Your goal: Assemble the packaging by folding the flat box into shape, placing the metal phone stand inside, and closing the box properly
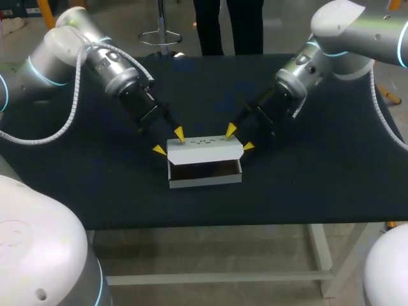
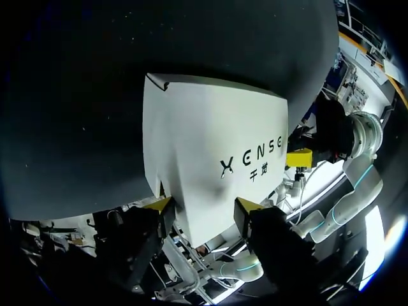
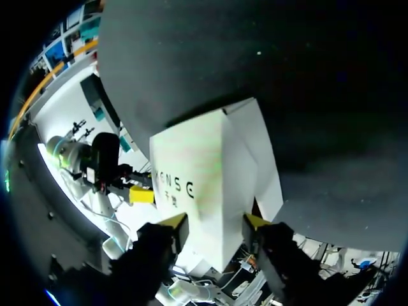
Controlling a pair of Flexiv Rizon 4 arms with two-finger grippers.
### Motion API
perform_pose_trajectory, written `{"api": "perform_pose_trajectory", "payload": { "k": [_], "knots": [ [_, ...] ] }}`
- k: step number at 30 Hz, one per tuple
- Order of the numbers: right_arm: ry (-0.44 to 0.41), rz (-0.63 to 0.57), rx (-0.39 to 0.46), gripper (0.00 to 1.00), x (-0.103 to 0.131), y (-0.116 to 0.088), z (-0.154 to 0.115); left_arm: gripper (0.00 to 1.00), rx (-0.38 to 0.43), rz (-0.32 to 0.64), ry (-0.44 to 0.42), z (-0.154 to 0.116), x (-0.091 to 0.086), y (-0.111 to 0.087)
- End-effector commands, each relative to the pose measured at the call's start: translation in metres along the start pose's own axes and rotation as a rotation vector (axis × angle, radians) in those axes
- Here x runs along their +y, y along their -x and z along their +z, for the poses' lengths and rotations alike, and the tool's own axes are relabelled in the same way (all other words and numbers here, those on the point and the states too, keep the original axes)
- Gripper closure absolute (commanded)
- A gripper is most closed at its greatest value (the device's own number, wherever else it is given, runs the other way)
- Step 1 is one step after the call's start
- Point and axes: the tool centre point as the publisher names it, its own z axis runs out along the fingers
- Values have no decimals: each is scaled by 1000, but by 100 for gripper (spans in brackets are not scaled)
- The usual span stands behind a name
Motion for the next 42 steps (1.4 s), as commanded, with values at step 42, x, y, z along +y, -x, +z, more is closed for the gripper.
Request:
{"api": "perform_pose_trajectory", "payload": {
  "k": [42],
  "knots": [
    [-80,17,-16,45,7,-10,-4,47,11,-59,84,-9,-3,-8]
  ]
}}
